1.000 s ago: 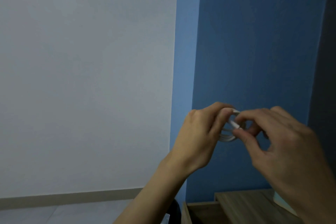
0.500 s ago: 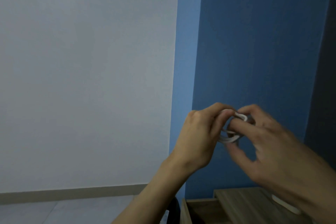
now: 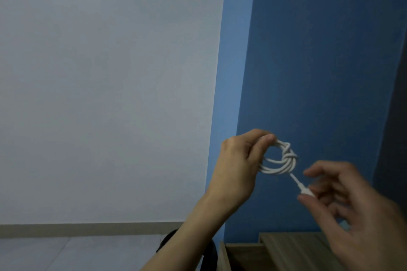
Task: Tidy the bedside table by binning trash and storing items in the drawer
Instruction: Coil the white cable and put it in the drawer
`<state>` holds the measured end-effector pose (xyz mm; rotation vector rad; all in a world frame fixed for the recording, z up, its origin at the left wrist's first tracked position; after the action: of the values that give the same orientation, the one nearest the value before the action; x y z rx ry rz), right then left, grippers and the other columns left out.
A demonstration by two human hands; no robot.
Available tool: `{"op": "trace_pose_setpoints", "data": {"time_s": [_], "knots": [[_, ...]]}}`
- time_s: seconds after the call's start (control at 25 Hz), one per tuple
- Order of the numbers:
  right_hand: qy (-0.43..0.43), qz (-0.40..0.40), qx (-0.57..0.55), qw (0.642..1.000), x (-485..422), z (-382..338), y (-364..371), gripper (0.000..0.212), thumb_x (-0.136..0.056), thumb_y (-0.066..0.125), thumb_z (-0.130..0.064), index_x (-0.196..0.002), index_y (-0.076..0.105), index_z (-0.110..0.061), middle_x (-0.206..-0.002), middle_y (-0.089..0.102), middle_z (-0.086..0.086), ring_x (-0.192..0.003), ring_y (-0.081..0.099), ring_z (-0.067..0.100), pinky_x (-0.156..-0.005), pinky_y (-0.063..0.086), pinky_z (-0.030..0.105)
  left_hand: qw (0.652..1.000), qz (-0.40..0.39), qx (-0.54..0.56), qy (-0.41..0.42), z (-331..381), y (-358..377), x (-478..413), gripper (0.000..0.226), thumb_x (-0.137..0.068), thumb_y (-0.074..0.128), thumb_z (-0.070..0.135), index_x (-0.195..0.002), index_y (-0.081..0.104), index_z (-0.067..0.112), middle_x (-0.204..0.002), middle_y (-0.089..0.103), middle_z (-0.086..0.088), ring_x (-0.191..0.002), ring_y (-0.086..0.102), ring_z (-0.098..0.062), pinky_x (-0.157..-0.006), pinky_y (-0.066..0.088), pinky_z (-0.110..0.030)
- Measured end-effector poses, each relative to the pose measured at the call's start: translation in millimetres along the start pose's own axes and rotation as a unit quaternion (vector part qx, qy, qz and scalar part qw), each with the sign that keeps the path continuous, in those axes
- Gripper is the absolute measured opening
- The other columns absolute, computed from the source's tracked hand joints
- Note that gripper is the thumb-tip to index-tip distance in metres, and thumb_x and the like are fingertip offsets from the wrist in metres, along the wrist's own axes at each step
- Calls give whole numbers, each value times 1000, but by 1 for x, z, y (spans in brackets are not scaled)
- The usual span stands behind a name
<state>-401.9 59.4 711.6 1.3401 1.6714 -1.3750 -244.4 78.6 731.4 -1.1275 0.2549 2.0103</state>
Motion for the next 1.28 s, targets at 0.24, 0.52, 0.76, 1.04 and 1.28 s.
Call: {"op": "trace_pose_setpoints", "data": {"time_s": [0.24, 0.52, 0.76, 1.04, 1.28], "knots": [[107, 50, -198, 973, -7, 10, -2, 38, -50, 72, -57, -69, 61, -25, -54, 54, -1, -43, 46, 7, -44, 40, 11, 1000, 14, 25, 0, 1, 8, 1, 26, -93, 48, 28, -90, 70, 15, -60, 57, 2, -54, 48, -5, -54, 40, -21], [186, -99, -318, 924, -26, 20, 29, 71, -41, 68, -76, -80, 69, -16, -39, 27, -6, -34, 21, 3, -33, 19, 11, 997, -37, 53, 37, 17, 17, 4, 24, -95, 46, 24, -99, 66, 12, -75, 63, 5, -58, 51, -3, -55, 43, -19], [176, -55, -297, 937, -31, 28, 15, 73, -49, 62, -77, -67, 60, -6, -40, 26, -5, -36, 20, 5, -34, 19, 14, 977, -163, 136, -24, 4, 14, 27, 21, -98, 37, 5, -117, 45, 9, -70, 62, -8, -71, 64, -26, -77, 52, -31], [166, -31, -257, 952, -28, 34, 18, 70, -58, 56, -77, -66, 56, -8, -42, 28, -5, -38, 23, 4, -35, 21, 16, 968, -192, 160, -5, 10, 1, 39, 23, -83, 56, -8, -97, 69, 6, -77, 69, -3, -75, 68, -14, -74, 53, -23], [136, -20, -248, 959, -23, 30, 18, 70, -68, 54, -72, -72, 52, -2, -44, 33, -6, -41, 26, 7, -38, 23, 20, 999, -28, 16, 32, 14, -11, 26, 19, -70, 77, 31, -88, 76, 31, -113, 57, 8, -107, 56, -3, -88, 47, -16]]}}
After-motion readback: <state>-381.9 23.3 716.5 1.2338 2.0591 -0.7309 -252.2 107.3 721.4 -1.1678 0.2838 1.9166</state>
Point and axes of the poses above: each hand's wrist, its own x-axis away from the middle knuckle, its own y-axis out of the palm, z = x × y, the point moved 9 cm from there along -x, towards the middle knuckle
